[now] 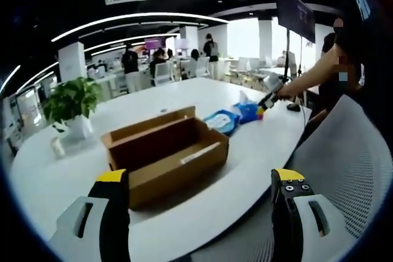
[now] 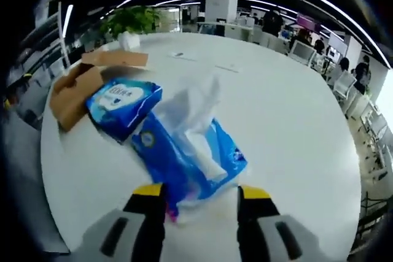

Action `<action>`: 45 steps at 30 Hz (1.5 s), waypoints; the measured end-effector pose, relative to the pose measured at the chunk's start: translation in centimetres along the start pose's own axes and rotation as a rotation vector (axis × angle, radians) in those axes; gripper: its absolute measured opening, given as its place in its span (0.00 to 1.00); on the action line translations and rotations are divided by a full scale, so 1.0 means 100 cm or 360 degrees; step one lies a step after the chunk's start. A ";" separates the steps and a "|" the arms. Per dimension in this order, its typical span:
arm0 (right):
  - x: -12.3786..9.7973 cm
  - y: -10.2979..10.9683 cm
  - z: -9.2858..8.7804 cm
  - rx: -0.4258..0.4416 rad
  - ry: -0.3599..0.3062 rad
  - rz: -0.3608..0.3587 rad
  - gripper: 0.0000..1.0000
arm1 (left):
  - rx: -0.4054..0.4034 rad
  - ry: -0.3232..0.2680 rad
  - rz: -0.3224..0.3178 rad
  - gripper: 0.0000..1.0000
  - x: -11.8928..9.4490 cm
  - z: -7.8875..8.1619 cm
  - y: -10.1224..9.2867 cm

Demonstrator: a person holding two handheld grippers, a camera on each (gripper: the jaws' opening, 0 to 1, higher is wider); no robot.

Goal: Operate the shoe box by opening the lid, removing the specified soft item, and placing it in the target area until the item is outside and the box remains undamaged.

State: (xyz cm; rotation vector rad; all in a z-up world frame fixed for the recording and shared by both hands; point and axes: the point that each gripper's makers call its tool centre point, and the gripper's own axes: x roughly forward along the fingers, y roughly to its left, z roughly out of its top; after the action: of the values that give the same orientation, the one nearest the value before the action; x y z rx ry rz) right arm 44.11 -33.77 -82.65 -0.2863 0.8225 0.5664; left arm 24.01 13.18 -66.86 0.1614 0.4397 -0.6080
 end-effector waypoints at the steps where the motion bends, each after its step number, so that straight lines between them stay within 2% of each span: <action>1: 0.001 0.000 0.001 -0.0017 0.0001 0.0022 0.45 | -0.0002 0.0002 -0.0001 1.00 0.000 0.000 0.000; 6: 0.003 -0.003 0.004 -0.0140 0.0031 0.0138 0.44 | -0.0014 0.0014 0.0004 1.00 0.000 -0.003 0.003; 13: 0.009 -0.007 0.013 -0.0324 0.0099 0.0233 0.43 | -0.0022 0.0030 0.0011 1.00 0.001 -0.005 0.004; 21: 0.017 -0.012 0.022 -0.0420 0.0147 0.0232 0.36 | -0.0021 0.0037 0.0021 1.00 0.000 -0.004 0.003; 40: 0.015 -0.011 0.018 -0.0213 0.0107 0.0140 0.32 | -0.0016 0.0007 0.0026 1.00 -0.001 0.004 0.000; 45: 0.013 -0.008 0.017 -0.0175 0.0104 0.0137 0.35 | -0.0016 -0.0010 0.0025 1.00 -0.001 0.006 0.000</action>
State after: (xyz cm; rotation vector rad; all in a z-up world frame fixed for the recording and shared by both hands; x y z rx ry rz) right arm 46.36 -33.20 -82.48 -0.3730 0.8715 0.6873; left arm 24.16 13.06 -66.27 0.1531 0.4347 -0.5905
